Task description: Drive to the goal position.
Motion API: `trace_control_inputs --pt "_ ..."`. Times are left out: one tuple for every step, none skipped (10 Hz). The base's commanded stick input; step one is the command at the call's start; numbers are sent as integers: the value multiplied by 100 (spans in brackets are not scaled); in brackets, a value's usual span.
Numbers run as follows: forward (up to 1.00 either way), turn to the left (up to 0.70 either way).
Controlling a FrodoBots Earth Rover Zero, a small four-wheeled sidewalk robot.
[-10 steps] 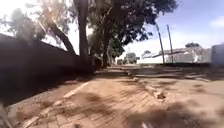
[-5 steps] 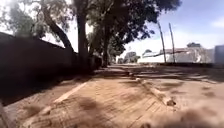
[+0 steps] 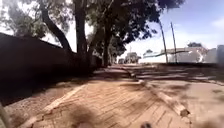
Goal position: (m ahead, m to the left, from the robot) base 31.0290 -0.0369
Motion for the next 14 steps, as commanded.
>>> trace_control_inputs --pt "69 0" --pt "69 0" --pt "69 -24" --pt "69 -34" --pt "69 -34" --pt "69 -9" --pt "69 0" --pt "69 0" --pt "69 0" --pt "69 0" --pt "69 0" --pt "68 0" --pt "63 0" --pt "59 0"
